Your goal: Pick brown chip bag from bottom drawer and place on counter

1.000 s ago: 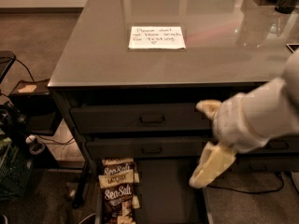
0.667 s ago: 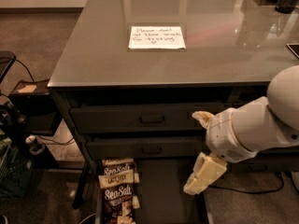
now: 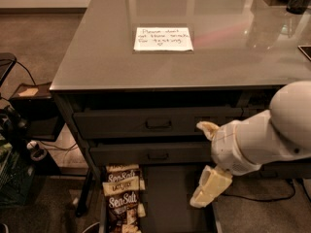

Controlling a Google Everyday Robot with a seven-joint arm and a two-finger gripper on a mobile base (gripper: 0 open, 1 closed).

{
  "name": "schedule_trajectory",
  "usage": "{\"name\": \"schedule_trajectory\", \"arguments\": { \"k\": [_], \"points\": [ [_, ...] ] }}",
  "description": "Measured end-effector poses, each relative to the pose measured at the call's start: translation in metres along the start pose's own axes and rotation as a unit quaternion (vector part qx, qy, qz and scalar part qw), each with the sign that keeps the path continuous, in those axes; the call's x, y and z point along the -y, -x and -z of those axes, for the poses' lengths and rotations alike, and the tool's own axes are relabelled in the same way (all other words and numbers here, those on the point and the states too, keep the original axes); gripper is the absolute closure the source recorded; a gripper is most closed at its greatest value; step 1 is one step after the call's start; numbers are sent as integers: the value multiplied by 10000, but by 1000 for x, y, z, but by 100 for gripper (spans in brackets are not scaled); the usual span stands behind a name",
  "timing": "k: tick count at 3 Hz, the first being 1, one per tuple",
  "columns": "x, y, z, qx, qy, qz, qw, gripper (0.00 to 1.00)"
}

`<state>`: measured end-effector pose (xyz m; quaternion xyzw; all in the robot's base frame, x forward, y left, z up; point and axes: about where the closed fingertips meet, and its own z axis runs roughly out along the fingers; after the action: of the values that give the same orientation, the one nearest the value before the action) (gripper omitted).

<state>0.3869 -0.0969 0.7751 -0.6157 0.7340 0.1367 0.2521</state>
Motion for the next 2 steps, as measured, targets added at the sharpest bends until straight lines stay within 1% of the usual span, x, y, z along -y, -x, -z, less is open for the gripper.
{"name": "schedule_trajectory", "arguments": {
  "k": [1, 2],
  "points": [
    [-12, -30, -65, 69, 223, 229, 9995, 0],
    [-21, -50, -144, 175, 395, 513, 9977, 0]
  ]
}}
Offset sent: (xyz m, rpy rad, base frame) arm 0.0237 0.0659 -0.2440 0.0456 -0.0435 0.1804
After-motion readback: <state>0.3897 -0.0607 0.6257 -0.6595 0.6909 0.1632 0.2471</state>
